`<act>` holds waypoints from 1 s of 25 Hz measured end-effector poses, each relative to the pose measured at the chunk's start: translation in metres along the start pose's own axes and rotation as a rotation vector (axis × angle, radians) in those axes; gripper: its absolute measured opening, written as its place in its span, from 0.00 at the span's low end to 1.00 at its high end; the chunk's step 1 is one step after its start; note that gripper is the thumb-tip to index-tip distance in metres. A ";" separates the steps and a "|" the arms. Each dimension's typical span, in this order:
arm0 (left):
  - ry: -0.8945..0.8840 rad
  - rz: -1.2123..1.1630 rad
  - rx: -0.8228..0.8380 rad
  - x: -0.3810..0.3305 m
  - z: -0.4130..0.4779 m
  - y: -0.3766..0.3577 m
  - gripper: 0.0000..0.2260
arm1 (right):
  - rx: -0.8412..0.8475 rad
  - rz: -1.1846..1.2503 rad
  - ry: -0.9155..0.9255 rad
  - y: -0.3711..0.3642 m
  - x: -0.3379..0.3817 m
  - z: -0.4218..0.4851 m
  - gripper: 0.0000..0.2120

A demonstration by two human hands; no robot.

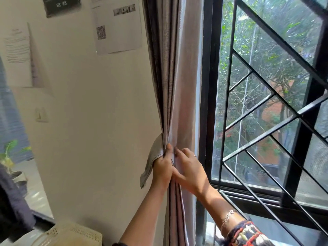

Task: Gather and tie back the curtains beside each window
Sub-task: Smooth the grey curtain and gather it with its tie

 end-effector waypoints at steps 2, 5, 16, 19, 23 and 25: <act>-0.030 -0.063 0.037 0.000 0.005 0.006 0.09 | -0.108 0.381 -0.046 0.002 -0.010 -0.002 0.16; -0.023 -0.129 0.170 -0.002 0.008 0.009 0.10 | -0.235 0.653 -0.123 0.004 -0.023 0.011 0.09; 0.169 -0.210 0.405 -0.012 0.013 0.025 0.19 | 0.143 1.232 -0.330 0.021 -0.076 0.043 0.30; 0.142 -0.211 0.412 -0.012 0.014 0.026 0.18 | 0.098 1.149 -0.313 0.026 -0.070 0.045 0.25; 0.062 -0.158 0.312 -0.008 0.012 0.021 0.11 | -0.314 0.616 -0.328 0.025 -0.055 0.029 0.15; 0.053 -0.116 0.251 -0.006 0.010 0.018 0.10 | -0.474 0.323 -0.306 0.019 -0.037 0.014 0.12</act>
Point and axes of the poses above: each hand's wrist, its own z-axis towards the middle knuckle, its own y-axis out of the back of the hand, x = y × z, the point moved 2 cm from there along z, towards the middle knuckle, and after that the axes turned 5 degrees about -z, right-handed, at the moved point
